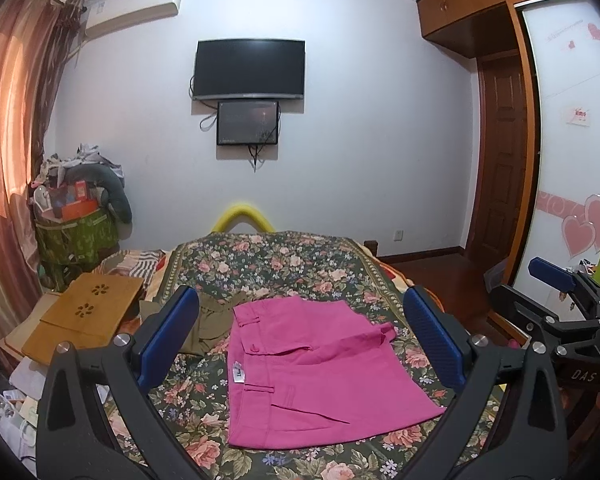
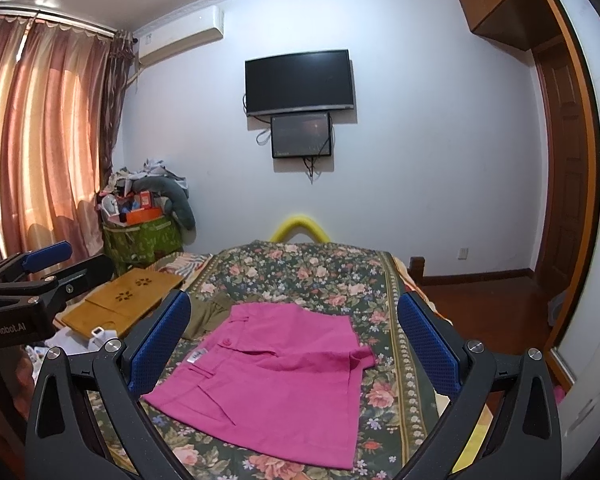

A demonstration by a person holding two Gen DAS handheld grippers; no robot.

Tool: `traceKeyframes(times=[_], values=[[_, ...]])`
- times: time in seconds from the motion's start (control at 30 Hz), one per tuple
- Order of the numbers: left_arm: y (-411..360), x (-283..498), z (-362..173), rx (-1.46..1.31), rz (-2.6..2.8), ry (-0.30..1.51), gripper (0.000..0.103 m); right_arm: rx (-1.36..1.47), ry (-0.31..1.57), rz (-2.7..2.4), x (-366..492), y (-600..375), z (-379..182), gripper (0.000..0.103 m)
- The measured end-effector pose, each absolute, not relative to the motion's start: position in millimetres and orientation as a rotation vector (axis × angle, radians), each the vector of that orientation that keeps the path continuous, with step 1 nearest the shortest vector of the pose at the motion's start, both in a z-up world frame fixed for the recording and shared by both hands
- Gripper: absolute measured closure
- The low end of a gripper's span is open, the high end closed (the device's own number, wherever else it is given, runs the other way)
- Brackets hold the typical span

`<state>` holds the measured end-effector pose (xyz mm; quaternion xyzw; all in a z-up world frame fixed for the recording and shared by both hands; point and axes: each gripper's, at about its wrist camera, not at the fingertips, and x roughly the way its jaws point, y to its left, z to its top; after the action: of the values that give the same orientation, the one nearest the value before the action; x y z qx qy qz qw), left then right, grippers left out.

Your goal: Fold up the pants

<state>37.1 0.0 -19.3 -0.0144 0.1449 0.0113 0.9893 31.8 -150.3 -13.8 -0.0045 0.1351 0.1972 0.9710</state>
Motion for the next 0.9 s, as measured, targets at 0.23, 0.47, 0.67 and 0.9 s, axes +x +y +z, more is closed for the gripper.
traceKeyframes(times=[0.23, 0.47, 0.67, 0.9], values=[[11.5, 92.9, -49.9, -0.022, 0.075, 0.407, 0.000, -0.035, 0.369, 0.357, 70.8, -151.4, -40.0, 0.000], [36.5, 160.5, -100.9, -0.036, 0.098, 0.582, 0.003, -0.036, 0.523, 0.325, 118.5, -160.4, -79.5, 0.001], [58.3, 213.1, -152.2, -0.056, 0.089, 0.750, 0.017, -0.005, 0.672, 0.338, 155.6, -171.9, -113.3, 0.016], [79.9, 257.4, -201.9, -0.043, 0.088, 0.902, 0.036, 0.017, 0.803, 0.355, 193.5, -183.0, -150.4, 0.036]])
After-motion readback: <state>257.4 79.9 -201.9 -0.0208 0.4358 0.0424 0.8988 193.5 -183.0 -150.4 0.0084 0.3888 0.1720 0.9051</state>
